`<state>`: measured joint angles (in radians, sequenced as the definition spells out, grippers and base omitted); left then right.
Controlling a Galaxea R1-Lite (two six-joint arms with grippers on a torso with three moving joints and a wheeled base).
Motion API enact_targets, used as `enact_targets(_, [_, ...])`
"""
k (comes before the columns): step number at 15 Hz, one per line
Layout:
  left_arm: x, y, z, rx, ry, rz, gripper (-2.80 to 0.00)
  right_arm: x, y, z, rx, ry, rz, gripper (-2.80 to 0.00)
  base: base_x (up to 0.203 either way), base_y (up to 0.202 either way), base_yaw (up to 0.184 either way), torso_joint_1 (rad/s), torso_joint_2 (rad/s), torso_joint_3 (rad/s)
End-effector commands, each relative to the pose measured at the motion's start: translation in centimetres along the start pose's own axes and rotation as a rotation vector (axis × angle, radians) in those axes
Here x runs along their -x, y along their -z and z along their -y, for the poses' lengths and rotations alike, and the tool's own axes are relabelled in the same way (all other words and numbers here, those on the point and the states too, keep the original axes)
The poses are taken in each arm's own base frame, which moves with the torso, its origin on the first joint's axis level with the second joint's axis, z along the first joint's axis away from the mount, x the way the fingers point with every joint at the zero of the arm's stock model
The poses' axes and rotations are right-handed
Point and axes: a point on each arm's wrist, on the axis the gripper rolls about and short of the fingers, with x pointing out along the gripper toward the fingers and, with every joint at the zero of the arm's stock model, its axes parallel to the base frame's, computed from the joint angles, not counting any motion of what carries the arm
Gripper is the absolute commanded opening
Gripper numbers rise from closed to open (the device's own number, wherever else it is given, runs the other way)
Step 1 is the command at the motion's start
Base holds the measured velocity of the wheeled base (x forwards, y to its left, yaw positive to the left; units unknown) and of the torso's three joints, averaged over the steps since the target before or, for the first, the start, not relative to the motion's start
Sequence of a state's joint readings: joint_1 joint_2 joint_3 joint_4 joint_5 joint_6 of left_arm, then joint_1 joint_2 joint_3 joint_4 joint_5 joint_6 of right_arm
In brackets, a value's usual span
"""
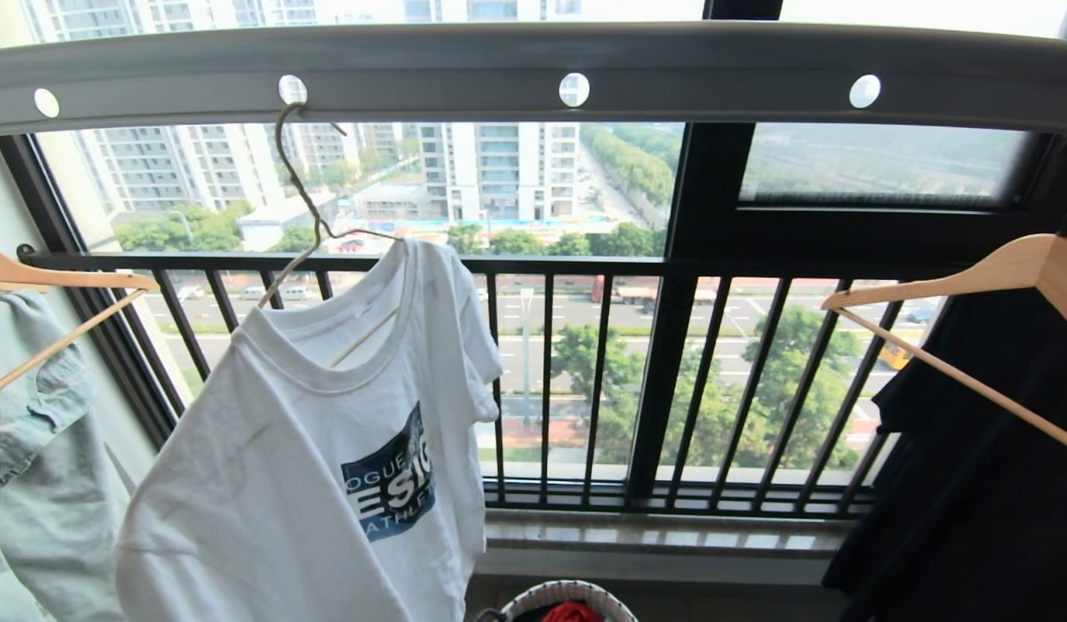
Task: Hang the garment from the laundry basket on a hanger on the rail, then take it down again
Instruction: Take the clothes off the clothes rack
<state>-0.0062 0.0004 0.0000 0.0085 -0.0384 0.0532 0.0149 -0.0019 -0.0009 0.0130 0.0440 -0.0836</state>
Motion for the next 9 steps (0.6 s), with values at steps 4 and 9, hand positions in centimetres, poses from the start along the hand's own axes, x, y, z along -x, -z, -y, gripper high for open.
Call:
enact_targets(4, [0.0,0.01,-0.01,0.013,-0.007,-0.001,-2.8,-0.02,0.02,0.0,0.001,-0.001,-0.003,-2.8,0.0,0.0,0.0,0.0,0.0,0.0])
enact_targets(9, [0.0,0.0,-0.03,0.016,-0.014,0.0,-2.8,-0.01,0.0,0.0,0.001,-0.001,-0.003,-2.8,0.0,0.0,0.0,0.0,0.0,0.0])
